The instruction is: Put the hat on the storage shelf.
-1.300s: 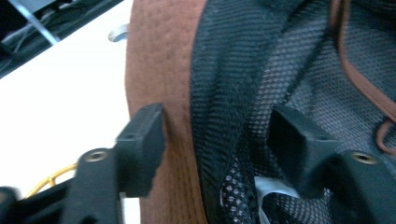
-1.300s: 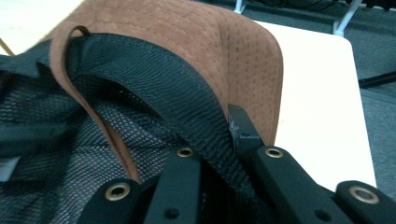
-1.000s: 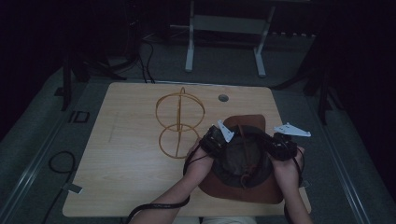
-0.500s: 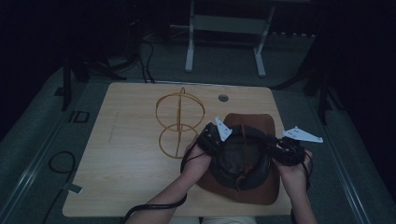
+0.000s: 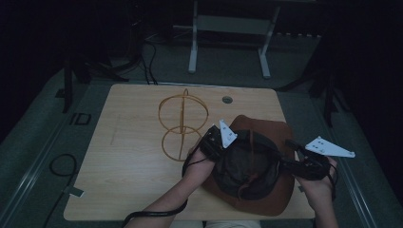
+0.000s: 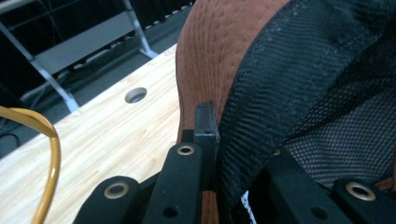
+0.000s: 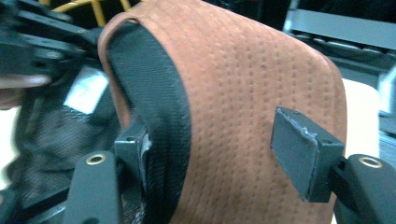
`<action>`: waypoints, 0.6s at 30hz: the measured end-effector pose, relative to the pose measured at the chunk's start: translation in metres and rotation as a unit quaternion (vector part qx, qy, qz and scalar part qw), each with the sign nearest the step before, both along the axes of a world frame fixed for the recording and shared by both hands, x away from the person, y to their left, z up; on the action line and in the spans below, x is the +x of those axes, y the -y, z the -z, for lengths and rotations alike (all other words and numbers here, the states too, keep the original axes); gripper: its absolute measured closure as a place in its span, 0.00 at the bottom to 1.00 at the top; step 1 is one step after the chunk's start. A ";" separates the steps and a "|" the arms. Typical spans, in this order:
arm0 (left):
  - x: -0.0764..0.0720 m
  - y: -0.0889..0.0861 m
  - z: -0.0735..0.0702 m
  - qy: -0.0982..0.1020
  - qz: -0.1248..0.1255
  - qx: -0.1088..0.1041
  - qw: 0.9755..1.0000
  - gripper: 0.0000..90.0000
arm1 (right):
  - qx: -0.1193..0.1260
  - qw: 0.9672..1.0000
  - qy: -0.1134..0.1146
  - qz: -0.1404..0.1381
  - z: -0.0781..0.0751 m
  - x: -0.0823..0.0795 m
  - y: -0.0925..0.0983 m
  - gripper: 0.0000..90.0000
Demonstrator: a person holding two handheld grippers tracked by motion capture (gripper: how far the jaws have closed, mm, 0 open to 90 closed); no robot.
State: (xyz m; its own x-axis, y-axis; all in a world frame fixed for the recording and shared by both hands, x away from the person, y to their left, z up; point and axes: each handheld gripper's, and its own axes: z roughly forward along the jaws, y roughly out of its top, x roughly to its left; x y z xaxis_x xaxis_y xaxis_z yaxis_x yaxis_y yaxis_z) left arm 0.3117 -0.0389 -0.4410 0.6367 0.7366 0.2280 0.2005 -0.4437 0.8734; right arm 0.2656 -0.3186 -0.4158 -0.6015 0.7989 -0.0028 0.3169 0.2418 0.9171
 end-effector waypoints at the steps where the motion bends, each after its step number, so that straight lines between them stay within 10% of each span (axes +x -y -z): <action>1: 0.000 -0.001 0.000 0.000 0.001 -0.003 1.000 0.96 | 0.007 1.000 0.008 -0.008 -0.003 -0.004 0.003 0.38; 5: -0.001 -0.005 0.001 0.004 0.005 -0.010 1.000 0.96 | 0.024 0.999 0.029 -0.021 -0.016 -0.015 0.015 0.37; 12: -0.009 -0.014 -0.002 0.018 0.045 -0.038 0.998 0.95 | -0.006 0.997 0.035 0.066 -0.014 -0.007 0.052 0.41; 18: -0.021 -0.031 -0.009 0.055 0.133 -0.080 0.986 0.95 | -0.006 0.998 -0.010 0.058 0.012 0.008 0.062 0.43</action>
